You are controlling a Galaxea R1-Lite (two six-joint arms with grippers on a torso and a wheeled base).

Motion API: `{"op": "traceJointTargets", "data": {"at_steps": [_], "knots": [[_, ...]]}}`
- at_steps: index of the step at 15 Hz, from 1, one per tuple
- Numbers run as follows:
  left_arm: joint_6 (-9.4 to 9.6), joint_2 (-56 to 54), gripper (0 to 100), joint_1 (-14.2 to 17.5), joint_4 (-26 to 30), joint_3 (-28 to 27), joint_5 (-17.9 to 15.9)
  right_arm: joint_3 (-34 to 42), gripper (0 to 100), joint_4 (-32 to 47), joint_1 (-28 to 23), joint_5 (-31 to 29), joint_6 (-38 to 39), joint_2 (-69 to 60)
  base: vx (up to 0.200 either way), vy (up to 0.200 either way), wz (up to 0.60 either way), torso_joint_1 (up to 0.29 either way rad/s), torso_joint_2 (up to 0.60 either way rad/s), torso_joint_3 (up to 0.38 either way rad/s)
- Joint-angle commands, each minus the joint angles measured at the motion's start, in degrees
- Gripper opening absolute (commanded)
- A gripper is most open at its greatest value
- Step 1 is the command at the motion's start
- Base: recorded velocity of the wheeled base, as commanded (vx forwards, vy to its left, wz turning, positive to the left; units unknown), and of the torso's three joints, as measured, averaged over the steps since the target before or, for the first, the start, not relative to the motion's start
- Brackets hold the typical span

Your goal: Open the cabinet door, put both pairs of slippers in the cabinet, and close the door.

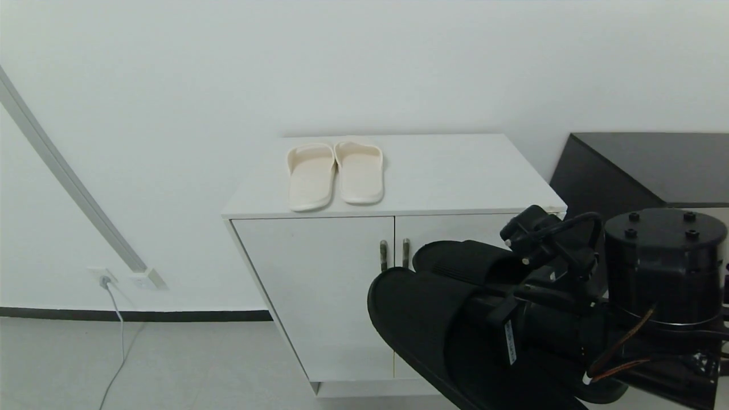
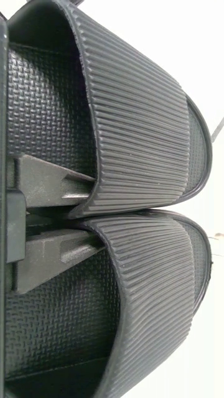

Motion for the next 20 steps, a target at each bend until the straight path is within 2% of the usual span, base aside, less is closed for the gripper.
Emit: {"op": "traceJointTargets", "data": {"at_steps": [1, 3, 4, 13, 20], "knots": [[-0.02, 0.07, 0, 0.01, 0.01, 0.00, 0.02, 0.54, 0, -0.58, 0.02, 0.05, 0.01, 0.00, 0.000, 0.000, 0.00, -0.217, 0.54, 0.315], [-0.02, 0.07, 0, 0.01, 0.01, 0.00, 0.02, 1.41, 0, -1.81, 0.20, 0.05, -0.52, 0.17, 0.000, 0.000, 0.00, -0.212, 0.53, 0.322], [-0.02, 0.07, 100, 0.01, 0.01, 0.00, 0.02, 1.77, 0, -1.90, 0.20, 0.14, -0.87, 0.17, 0.000, 0.000, 0.00, -0.207, 0.52, 0.315], [0.16, 0.07, 100, 0.01, 0.01, 0.00, 0.02, 2.29, 0, -1.90, 0.29, 0.05, -0.96, 0.52, 0.000, 0.000, 0.00, -0.172, 0.50, 0.321], [0.16, 0.07, 100, 0.01, 0.01, 0.00, 0.02, 3.35, 0, -3.13, 0.29, 0.14, -0.87, 0.52, 0.000, 0.000, 0.00, -0.104, 0.46, 0.350]]}}
